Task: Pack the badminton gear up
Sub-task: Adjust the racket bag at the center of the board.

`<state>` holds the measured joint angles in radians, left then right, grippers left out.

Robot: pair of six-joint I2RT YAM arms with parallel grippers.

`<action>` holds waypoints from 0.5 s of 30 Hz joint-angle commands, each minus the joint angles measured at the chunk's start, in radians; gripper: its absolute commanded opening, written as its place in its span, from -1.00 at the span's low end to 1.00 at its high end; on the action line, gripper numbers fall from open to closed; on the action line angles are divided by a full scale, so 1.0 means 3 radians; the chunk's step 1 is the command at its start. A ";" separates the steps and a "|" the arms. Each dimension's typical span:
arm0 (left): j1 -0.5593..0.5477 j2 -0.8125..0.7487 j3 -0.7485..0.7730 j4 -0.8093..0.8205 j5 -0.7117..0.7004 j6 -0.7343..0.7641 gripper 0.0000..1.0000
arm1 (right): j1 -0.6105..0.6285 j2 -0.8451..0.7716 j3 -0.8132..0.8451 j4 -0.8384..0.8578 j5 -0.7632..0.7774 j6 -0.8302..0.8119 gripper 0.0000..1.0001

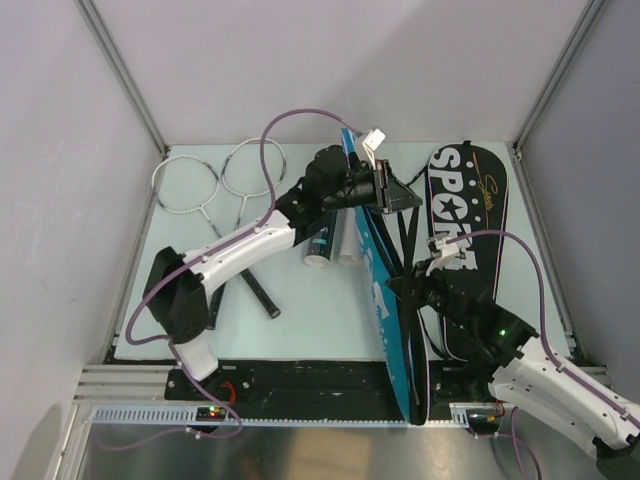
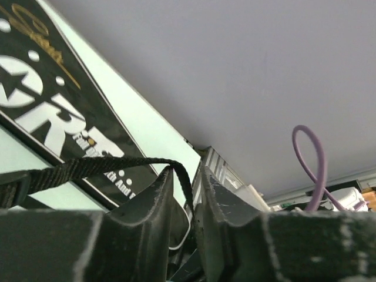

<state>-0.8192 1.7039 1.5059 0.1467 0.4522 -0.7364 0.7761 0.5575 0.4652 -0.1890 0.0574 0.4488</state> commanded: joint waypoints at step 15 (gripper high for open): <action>0.0408 -0.0373 0.0310 -0.0914 0.0261 0.0653 0.33 | -0.0073 -0.0188 -0.0029 0.0315 -0.0317 0.0257 -1.00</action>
<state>-0.7280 1.6951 1.5486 -0.0425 0.5102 -0.6449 0.7650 0.5293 0.4328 -0.2222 0.0158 0.5056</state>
